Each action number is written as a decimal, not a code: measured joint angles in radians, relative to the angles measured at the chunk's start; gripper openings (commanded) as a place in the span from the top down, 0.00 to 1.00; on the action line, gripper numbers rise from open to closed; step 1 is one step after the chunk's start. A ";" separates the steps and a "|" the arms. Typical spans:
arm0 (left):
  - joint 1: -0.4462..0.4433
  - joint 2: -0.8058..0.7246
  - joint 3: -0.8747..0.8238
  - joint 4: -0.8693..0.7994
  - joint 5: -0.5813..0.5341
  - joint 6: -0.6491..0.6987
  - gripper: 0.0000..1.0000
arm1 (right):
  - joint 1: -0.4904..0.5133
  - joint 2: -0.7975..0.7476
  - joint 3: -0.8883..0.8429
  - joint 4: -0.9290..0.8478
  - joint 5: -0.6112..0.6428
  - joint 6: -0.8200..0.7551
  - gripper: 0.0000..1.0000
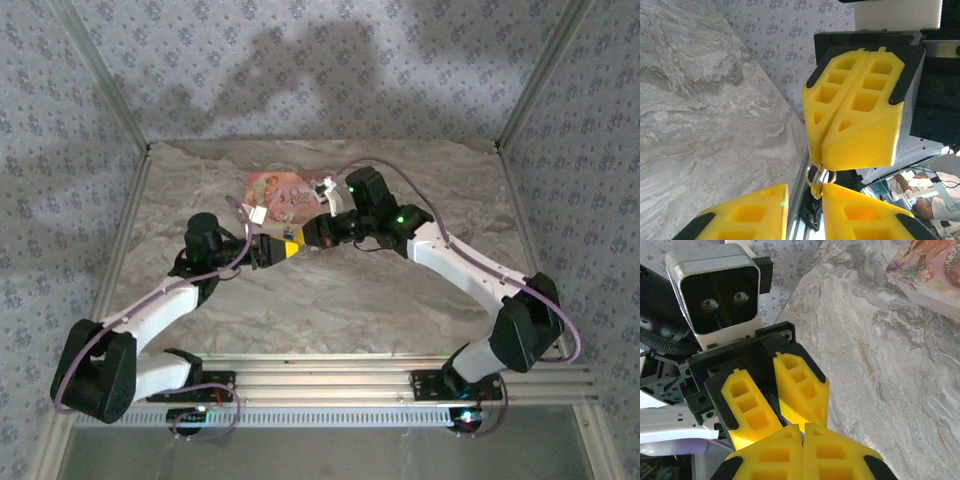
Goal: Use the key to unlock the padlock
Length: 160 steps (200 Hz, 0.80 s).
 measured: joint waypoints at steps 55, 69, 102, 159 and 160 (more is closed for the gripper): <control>-0.005 0.000 0.018 -0.002 0.011 0.009 0.85 | 0.000 0.008 0.000 0.007 0.000 0.001 1.00; -0.005 0.003 0.018 -0.004 0.011 0.012 0.88 | 0.000 0.008 0.000 0.012 0.000 0.001 1.00; -0.005 0.007 0.021 -0.019 0.010 0.026 1.00 | 0.000 0.010 0.000 0.012 0.008 0.005 1.00; -0.014 -0.028 0.050 -0.182 -0.064 0.162 1.00 | -0.002 -0.008 -0.002 0.015 0.108 0.110 0.51; -0.014 -0.030 0.050 -0.186 -0.066 0.166 1.00 | -0.002 -0.010 -0.003 0.016 0.111 0.113 0.51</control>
